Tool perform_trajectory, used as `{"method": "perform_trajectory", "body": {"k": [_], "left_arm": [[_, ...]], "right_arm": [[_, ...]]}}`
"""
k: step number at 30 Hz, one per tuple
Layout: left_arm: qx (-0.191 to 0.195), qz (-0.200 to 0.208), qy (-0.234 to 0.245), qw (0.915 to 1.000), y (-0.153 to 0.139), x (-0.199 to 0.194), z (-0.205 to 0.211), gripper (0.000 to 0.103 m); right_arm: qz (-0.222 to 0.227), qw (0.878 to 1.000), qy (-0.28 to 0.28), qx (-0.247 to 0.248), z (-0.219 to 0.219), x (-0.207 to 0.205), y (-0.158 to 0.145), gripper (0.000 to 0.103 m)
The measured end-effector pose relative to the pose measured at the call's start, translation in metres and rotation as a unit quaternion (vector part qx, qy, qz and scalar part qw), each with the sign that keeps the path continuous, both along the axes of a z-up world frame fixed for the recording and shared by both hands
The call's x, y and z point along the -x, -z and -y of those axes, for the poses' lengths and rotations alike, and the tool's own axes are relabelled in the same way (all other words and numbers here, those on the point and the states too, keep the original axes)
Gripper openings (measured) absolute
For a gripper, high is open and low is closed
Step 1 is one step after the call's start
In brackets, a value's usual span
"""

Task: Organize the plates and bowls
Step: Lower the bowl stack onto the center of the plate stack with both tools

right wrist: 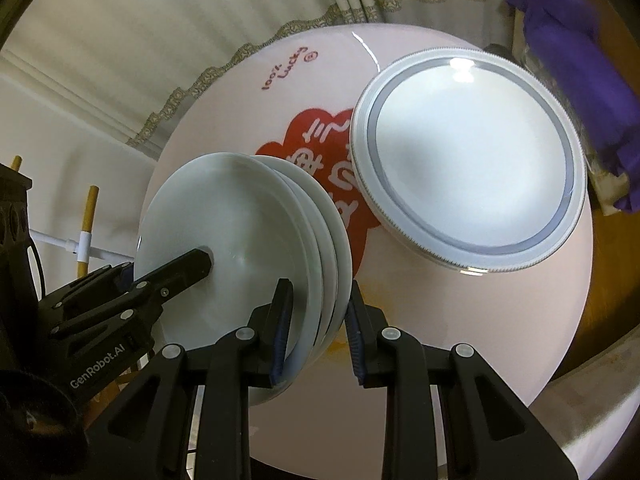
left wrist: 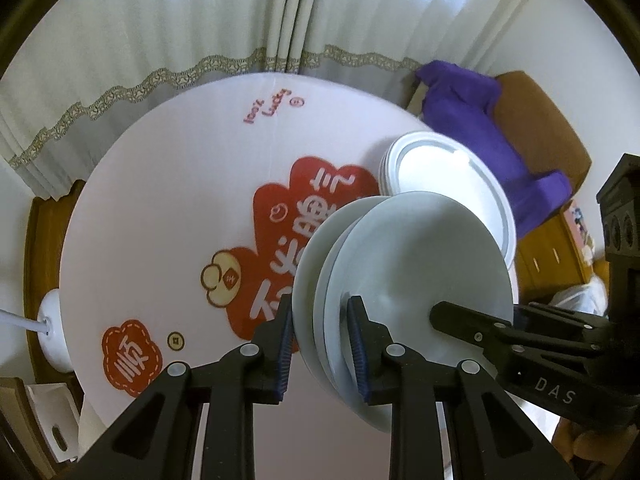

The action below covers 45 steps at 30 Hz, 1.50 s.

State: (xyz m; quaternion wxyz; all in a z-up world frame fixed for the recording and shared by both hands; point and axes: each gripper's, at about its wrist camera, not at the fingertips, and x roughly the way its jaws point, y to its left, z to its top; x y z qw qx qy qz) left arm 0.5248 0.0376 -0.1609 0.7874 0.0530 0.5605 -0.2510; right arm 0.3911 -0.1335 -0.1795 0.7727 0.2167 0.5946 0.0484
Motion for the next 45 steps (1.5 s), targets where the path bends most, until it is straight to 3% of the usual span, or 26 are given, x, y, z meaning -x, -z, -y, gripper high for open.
{"method": "perform_trajectory", "body": {"k": [19, 32, 45], "left_arm": [[0.013, 0.025, 0.023, 0.9994, -0.022, -0.010, 0.060, 0.021], [0.011, 0.009, 0.058, 0.9982, 0.003, -0.032, 0.138, 0.021], [0.001, -0.010, 0.051, 0.9986, 0.029, -0.047, 0.163, 0.021]], "right_arm": [[0.020, 0.999, 0.029, 0.004, 0.057, -0.010, -0.025, 0.026], [0.009, 0.998, 0.066, 0.015, 0.120, -0.021, -0.011, 0.026], [-0.009, 0.998, 0.065, 0.016, 0.136, -0.035, 0.008, 0.026]]}}
